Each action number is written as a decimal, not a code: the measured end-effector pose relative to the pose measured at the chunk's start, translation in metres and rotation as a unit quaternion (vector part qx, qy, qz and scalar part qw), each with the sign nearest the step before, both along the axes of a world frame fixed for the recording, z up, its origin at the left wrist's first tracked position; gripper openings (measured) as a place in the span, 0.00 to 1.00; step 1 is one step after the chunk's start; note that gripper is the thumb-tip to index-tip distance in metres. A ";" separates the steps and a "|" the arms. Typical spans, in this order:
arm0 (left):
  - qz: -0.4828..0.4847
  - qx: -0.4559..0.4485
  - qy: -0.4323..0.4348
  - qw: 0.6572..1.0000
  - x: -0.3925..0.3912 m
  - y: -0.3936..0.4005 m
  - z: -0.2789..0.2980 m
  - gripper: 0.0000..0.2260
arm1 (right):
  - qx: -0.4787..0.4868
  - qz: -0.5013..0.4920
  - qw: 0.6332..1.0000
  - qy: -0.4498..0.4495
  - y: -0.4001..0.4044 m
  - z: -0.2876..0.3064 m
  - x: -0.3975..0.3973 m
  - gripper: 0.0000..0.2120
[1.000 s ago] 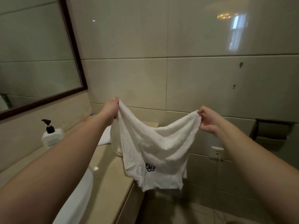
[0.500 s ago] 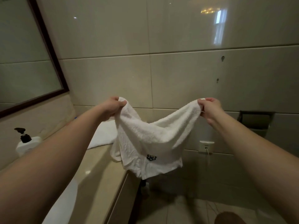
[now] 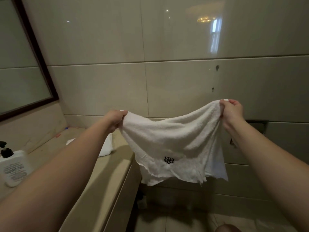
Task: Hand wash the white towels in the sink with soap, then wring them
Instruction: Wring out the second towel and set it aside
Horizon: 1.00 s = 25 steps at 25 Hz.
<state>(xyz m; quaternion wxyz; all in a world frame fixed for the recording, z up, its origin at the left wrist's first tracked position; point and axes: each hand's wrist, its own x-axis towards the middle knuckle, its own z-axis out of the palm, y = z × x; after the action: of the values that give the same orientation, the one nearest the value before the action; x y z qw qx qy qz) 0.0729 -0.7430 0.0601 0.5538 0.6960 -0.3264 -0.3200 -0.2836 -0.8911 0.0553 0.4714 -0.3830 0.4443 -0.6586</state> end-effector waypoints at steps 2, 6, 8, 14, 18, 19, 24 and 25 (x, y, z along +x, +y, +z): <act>0.031 0.033 -0.020 0.999 0.004 -0.001 -0.010 0.08 | 0.006 -0.021 1.000 0.012 -0.003 0.003 -0.009 0.06; 0.154 -0.042 0.017 0.987 0.010 -0.004 -0.021 0.11 | 0.014 -0.026 0.998 0.050 -0.006 0.002 -0.018 0.08; 0.160 -0.113 0.120 0.973 0.006 -0.003 -0.020 0.10 | 0.014 -0.006 0.997 0.079 -0.007 0.002 -0.017 0.08; 0.221 -0.170 0.166 0.946 0.008 0.007 -0.024 0.12 | 0.017 0.039 0.997 0.069 -0.005 0.003 -0.012 0.09; 0.169 -0.137 0.185 0.958 0.014 0.014 -0.031 0.10 | 0.006 0.012 0.998 0.066 -0.003 -0.001 -0.013 0.14; 0.142 -0.123 0.176 0.966 0.016 0.016 -0.033 0.11 | 0.000 0.020 0.997 0.073 -0.001 0.000 -0.011 0.14; 0.093 -0.131 0.009 0.987 0.012 0.027 -0.044 0.08 | -0.023 0.080 0.986 0.148 0.002 -0.005 -0.003 0.10; 0.100 -0.142 -0.007 0.985 0.013 0.028 -0.046 0.08 | -0.021 0.101 0.980 0.171 0.004 -0.005 -0.004 0.09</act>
<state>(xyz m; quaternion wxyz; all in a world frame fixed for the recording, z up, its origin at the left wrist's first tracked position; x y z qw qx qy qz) 0.0863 -0.7147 0.0143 0.6743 0.6414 -0.3008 -0.2084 -0.2876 -0.8869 0.0499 0.4442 -0.5425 0.4636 -0.5416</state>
